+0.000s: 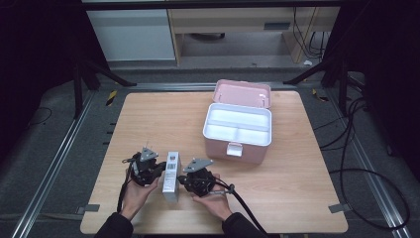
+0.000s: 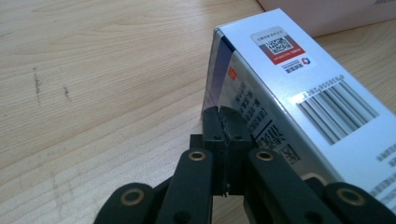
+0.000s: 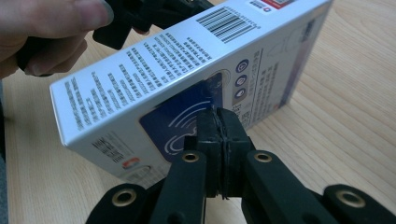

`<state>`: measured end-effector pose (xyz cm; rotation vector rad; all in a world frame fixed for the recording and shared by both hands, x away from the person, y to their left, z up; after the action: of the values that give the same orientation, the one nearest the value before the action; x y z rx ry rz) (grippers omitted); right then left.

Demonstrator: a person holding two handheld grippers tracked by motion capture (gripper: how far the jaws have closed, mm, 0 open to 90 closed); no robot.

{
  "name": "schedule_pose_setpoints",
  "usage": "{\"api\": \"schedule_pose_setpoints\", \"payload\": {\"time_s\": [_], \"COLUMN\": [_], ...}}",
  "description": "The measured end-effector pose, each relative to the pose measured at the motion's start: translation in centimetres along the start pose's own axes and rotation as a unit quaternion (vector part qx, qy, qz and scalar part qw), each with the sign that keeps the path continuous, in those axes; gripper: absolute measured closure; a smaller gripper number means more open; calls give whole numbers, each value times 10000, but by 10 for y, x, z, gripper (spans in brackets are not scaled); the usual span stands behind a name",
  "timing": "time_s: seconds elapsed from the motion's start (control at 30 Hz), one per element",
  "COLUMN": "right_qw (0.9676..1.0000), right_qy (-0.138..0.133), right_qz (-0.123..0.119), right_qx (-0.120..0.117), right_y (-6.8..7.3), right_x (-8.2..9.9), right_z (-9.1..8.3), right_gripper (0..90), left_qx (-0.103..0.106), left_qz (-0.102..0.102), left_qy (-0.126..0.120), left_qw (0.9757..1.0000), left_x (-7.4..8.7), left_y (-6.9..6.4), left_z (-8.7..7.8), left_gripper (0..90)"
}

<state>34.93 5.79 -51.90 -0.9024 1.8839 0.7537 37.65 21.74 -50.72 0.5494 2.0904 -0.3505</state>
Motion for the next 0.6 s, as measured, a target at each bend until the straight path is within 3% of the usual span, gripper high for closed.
{"api": "schedule_pose_setpoints", "payload": {"time_s": [0.2, 0.4, 0.5, 0.6], "right_qw": [10000, 10000, 9997, 9992], "right_qy": [-15, -82, -117, -117], "right_qz": [26, 10, -62, -111], "right_qx": [-61, 53, 221, 375], "right_y": [3, -4, -15, -27], "right_x": [0, -2, -4, -6], "right_z": [6, -3, -14, -27], "right_gripper": [881, 836, 778, 665], "left_qx": [90, 60, 62, 62], "left_qz": [-3, -241, -268, -231], "left_qy": [-25, -271, -352, -412], "left_qw": [10000, 9993, 9990, 9989], "left_x": [-1, -9, -13, -15], "left_y": [1, 10, 12, 10], "left_z": [-2, -18, -29, -39], "left_gripper": [899, 851, 786, 708]}}
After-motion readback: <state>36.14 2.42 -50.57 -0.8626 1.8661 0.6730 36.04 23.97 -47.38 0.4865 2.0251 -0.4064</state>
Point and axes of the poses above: each handheld gripper's, and its own axes: z roughly forward along the jaws, x roughly out of its underside, y roughly to its left, the point moved 4 cm from there along z, roughly forward along the jaws, and after that the axes turned 11 degrees about -y, right-handed, at the moved point
